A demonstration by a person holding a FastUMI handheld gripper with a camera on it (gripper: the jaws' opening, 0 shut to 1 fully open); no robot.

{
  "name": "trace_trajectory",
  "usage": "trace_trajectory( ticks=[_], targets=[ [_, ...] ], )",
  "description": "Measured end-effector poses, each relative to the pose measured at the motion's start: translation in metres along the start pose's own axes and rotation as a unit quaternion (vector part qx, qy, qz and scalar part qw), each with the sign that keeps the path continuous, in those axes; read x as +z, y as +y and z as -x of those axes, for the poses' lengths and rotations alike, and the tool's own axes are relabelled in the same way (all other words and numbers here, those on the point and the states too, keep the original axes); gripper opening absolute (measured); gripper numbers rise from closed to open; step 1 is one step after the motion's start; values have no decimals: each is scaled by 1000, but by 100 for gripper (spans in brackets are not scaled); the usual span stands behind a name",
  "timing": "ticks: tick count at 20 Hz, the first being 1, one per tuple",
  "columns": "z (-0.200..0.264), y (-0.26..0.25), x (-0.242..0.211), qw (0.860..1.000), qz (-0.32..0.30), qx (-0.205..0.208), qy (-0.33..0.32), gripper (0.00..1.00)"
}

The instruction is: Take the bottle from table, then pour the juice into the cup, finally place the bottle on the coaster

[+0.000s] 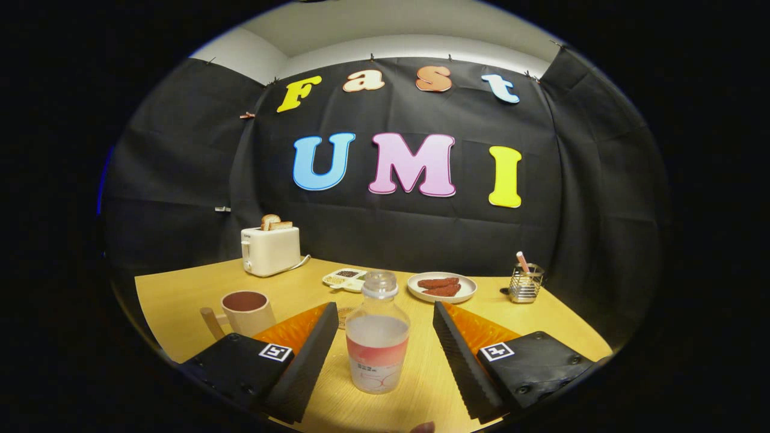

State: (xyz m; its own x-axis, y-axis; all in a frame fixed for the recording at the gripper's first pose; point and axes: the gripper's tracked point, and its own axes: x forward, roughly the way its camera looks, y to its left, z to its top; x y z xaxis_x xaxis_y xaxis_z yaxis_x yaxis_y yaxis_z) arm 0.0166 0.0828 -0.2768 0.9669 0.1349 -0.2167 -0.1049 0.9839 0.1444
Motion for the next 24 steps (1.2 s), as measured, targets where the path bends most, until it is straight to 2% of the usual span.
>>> trace_trajectory(
  ticks=[6, 8, 9, 12, 15, 17, 20, 24],
  targets=[
    [-22, -2, -39, 1000, -17, -19, 18, 96],
    [-28, -5, -42, 999, -19, -29, 17, 90],
    [-32, -8, -41, 999, -19, -34, 16, 80],
    [-37, -17, -43, 997, -3, -63, 36, 75],
    [-33, -28, -22, 992, 64, -102, 29, 71],
    [-33, -28, -8, 985, 129, -112, 26, 69],
    [-32, -22, 10, 971, 207, -112, 34, 69],
    [-33, -2, 30, 942, 319, -95, 43, 69]
  ],
)
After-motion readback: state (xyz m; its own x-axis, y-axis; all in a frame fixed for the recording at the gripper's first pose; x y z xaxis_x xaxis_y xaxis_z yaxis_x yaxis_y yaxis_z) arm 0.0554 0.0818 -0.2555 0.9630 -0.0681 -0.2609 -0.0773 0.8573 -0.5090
